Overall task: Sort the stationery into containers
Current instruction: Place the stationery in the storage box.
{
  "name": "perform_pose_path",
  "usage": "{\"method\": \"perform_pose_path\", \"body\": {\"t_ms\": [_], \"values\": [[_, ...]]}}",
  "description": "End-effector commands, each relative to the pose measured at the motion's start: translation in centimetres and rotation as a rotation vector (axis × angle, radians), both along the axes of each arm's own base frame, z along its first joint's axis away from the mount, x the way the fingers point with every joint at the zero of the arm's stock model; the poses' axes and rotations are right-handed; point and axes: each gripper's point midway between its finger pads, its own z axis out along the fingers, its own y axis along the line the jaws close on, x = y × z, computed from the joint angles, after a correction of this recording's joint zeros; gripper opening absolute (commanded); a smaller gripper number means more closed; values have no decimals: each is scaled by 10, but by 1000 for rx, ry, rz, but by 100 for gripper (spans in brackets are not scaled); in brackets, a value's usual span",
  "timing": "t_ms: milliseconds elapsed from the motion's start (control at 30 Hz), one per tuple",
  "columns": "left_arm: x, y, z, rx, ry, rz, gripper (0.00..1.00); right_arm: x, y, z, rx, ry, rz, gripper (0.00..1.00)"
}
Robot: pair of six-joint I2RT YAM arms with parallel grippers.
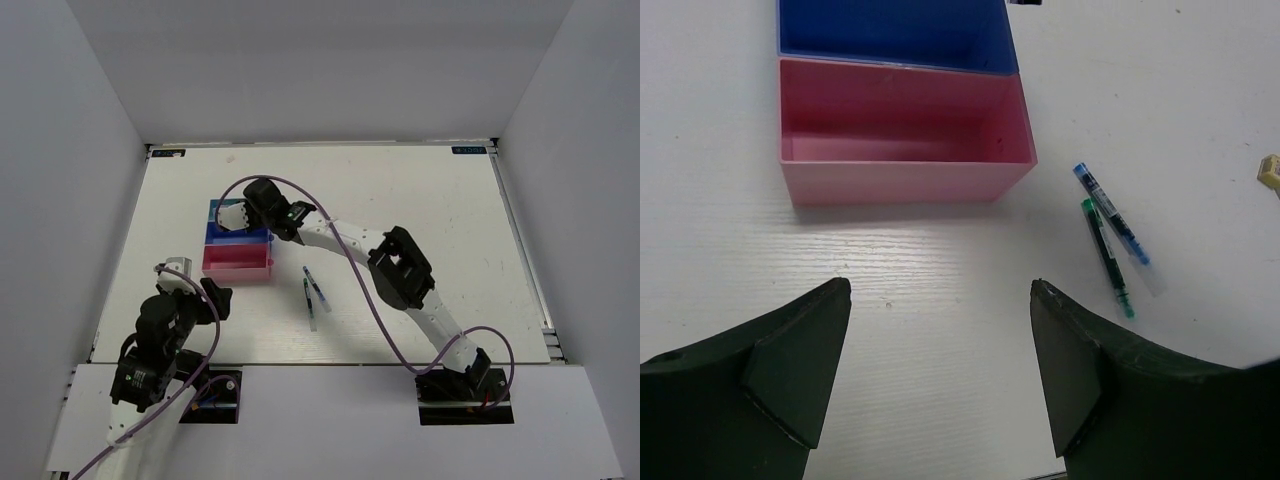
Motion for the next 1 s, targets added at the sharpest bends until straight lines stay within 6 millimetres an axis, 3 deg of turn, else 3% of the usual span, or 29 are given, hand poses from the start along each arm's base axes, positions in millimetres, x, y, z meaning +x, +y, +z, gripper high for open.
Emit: {"method": "perform_pose_path", "body": {"t_ms": [0,233,300,633,733,967], "values": [[-1,5,5,-7,-25,30,82,9,21,34,126,-65,-23,0],[-1,5,5,-3,-24,26,82,8,20,24,151,-24,-53,0],[-1,5,6,-7,-30,28,82,0,27,19,160,-11,-45,0],[-1,6,5,-4,-29,35,82,6,29,2,164,11,-77,0],[-1,6,6,-3,-29,35,82,10,27,-2,156,11,-90,7],[-1,6,6,-4,-29,36,82,11,27,9,180,-1,-101,42]]}}
